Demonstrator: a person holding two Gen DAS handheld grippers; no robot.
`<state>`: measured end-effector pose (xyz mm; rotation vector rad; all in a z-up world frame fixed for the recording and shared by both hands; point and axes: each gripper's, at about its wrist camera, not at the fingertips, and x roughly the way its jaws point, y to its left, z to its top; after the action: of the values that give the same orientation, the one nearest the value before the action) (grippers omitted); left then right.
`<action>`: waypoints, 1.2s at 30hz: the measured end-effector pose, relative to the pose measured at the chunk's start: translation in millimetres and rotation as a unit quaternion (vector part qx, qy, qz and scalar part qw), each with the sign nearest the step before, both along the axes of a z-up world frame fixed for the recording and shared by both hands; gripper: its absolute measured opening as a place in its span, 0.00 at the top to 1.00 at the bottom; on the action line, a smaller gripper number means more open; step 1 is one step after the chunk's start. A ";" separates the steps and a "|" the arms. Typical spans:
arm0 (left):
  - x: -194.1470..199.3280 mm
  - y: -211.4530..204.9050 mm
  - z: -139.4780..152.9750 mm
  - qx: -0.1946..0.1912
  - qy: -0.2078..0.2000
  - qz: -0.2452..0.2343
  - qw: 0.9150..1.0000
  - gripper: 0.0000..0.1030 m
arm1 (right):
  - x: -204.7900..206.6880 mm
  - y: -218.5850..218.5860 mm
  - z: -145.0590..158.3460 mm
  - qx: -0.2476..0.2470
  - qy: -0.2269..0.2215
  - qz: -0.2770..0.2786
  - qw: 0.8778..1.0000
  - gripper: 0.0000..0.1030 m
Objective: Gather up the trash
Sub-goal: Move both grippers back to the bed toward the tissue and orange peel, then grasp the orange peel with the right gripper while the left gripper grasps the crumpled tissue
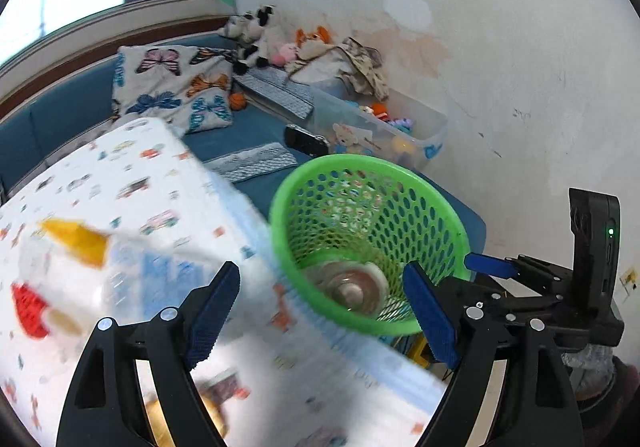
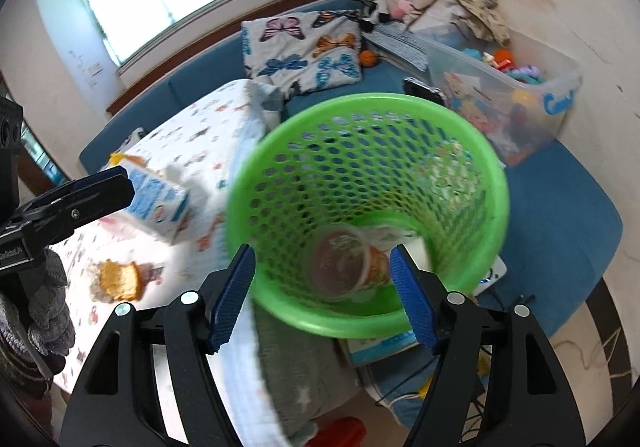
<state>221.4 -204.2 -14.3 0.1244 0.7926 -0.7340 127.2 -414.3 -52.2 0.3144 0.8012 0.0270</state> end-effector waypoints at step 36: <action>-46.7 245.4 -33.0 -0.047 0.022 0.219 0.974 0.22 | 42.0 224.3 -36.7 -0.070 0.024 0.228 0.971 0.31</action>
<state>174.7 41.2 -47.3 -0.1500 0.7913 -0.3541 169.2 -190.0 -88.9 -0.0079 0.9056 0.3934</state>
